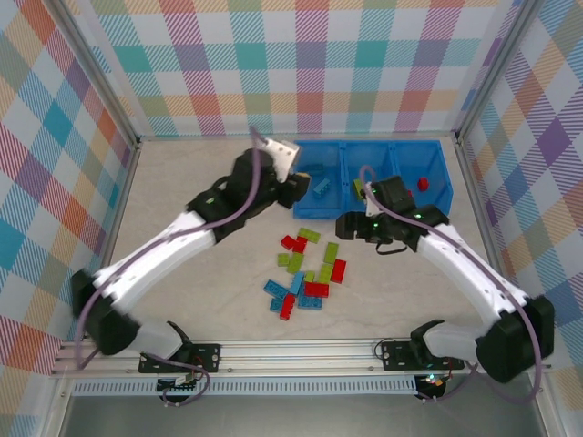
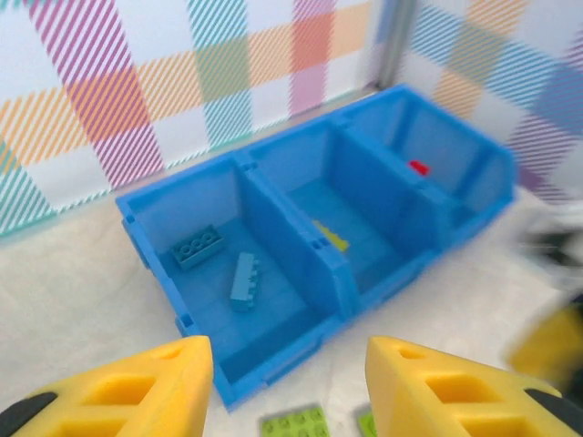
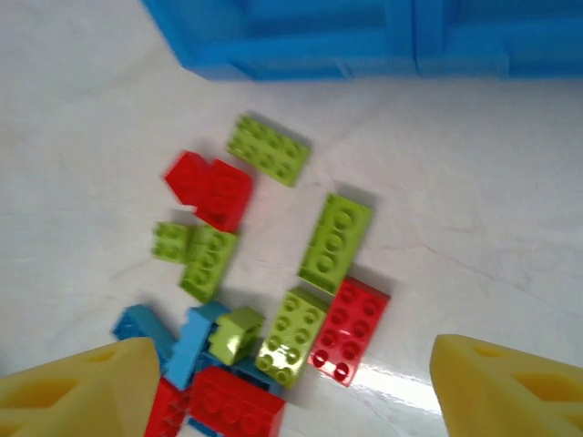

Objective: Sort the legos into containers by color

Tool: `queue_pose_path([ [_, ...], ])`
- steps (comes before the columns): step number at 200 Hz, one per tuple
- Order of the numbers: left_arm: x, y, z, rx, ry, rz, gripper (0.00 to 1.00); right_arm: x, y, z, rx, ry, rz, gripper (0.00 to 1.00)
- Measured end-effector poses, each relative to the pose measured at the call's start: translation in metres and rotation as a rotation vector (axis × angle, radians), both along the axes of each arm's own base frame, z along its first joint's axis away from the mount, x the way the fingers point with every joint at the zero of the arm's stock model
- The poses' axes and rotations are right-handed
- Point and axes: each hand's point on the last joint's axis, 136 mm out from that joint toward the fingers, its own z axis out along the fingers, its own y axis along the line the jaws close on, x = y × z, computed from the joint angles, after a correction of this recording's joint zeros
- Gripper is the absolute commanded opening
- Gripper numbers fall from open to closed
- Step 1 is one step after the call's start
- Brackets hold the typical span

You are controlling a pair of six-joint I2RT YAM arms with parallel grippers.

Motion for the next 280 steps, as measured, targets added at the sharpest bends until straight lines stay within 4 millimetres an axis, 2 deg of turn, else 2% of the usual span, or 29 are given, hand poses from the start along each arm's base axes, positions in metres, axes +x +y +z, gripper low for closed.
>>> queue_pose_path([
  [12, -0.036, 0.010, 0.014, 0.031, -0.061, -0.095, 0.57, 0.002, 0.003, -0.026, -0.077, 0.066, -0.012, 0.74],
  [26, -0.077, 0.017, 0.010, 0.104, -0.102, -0.226, 0.62, 0.005, 0.008, -0.051, -0.149, 0.127, -0.028, 0.72],
  [44, -0.122, 0.025, -0.023, 0.245, -0.102, -0.392, 0.73, 0.010, 0.012, -0.078, -0.219, 0.187, -0.054, 0.71],
  [58, -0.143, 0.036, -0.057, 0.346, -0.066, -0.470, 0.81, 0.013, 0.017, -0.094, -0.260, 0.217, -0.067, 0.71],
  [79, -0.156, 0.054, -0.105, 0.467, -0.001, -0.511, 0.88, 0.020, 0.025, -0.106, -0.299, 0.228, -0.069, 0.70],
  [97, -0.162, 0.063, -0.124, 0.507, 0.014, -0.529, 0.90, 0.024, 0.034, -0.111, -0.322, 0.223, -0.069, 0.64],
  [115, -0.164, 0.067, -0.125, 0.517, -0.014, -0.535, 0.91, 0.024, 0.042, -0.120, -0.345, 0.223, -0.071, 0.58],
  [147, -0.163, 0.070, -0.119, 0.528, -0.074, -0.542, 0.91, 0.018, 0.042, -0.135, -0.386, 0.248, -0.085, 0.50],
  [182, -0.168, 0.077, -0.130, 0.547, -0.089, -0.553, 0.91, 0.018, 0.041, -0.139, -0.383, 0.249, -0.113, 0.36],
  [218, -0.171, 0.082, -0.131, 0.543, -0.117, -0.551, 0.91, 0.020, 0.042, -0.137, -0.371, 0.239, -0.127, 0.30],
  [236, -0.170, 0.081, -0.128, 0.533, -0.139, -0.549, 0.92, 0.024, 0.044, -0.127, -0.350, 0.212, -0.130, 0.28],
  [251, -0.170, 0.081, -0.125, 0.518, -0.157, -0.545, 0.93, 0.031, 0.046, -0.103, -0.311, 0.148, -0.138, 0.27],
  [257, -0.171, 0.081, -0.124, 0.514, -0.161, -0.544, 0.97, 0.034, 0.046, -0.091, -0.297, 0.113, -0.140, 0.27],
  [263, -0.171, 0.081, -0.123, 0.508, -0.168, -0.542, 1.00, 0.039, 0.046, -0.075, -0.279, 0.067, -0.142, 0.27],
  [280, -0.171, 0.081, -0.118, 0.494, -0.187, -0.536, 1.00, 0.057, 0.042, -0.025, -0.235, -0.084, -0.161, 0.27],
])
